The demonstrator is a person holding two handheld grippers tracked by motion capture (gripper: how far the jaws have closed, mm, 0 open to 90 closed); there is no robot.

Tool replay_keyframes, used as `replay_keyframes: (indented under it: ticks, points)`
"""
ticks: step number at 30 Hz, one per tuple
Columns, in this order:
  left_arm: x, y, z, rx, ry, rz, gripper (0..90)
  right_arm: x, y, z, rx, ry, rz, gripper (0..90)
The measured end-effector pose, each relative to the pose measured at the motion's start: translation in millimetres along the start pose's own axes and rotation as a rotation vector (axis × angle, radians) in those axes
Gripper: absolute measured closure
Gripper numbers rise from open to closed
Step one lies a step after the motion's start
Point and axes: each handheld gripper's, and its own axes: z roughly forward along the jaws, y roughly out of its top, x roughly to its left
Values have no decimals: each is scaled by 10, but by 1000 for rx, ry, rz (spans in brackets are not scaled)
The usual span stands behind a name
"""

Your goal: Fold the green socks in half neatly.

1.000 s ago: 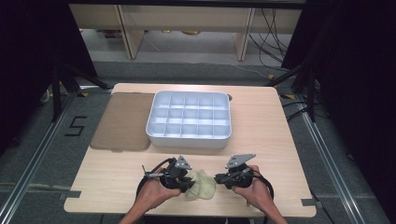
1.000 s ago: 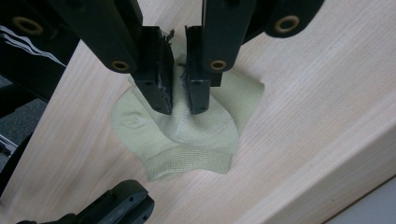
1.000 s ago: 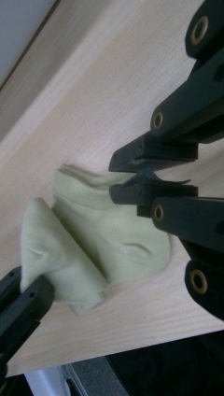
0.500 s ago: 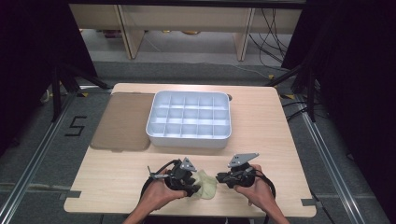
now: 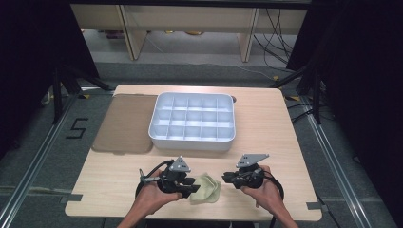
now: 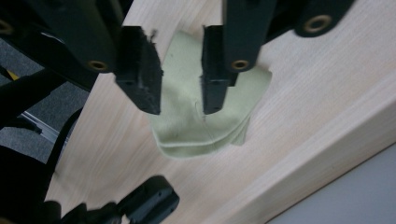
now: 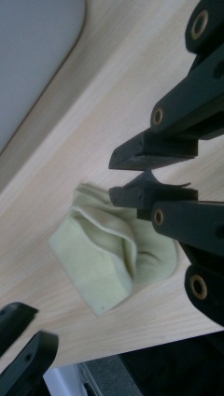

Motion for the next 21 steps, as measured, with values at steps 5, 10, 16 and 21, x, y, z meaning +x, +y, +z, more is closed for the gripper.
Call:
replay_keyframes:
  ticks: [5, 10, 16, 21]
  points:
    - [-22, -112, 135, 58, 0, 15, 803, 81, 74, -26, -26, 22, -26, 815]
    - [32, -155, 251, 110, 14, 35, 829, 214, 116, 17, -22, 56, -70, 840]
    - [76, -194, 320, 130, 29, 40, 826, 333, 187, 119, -36, 89, -93, 860]
    - [72, -224, 354, 149, 43, 49, 828, 449, 245, 220, -14, 105, -106, 861]
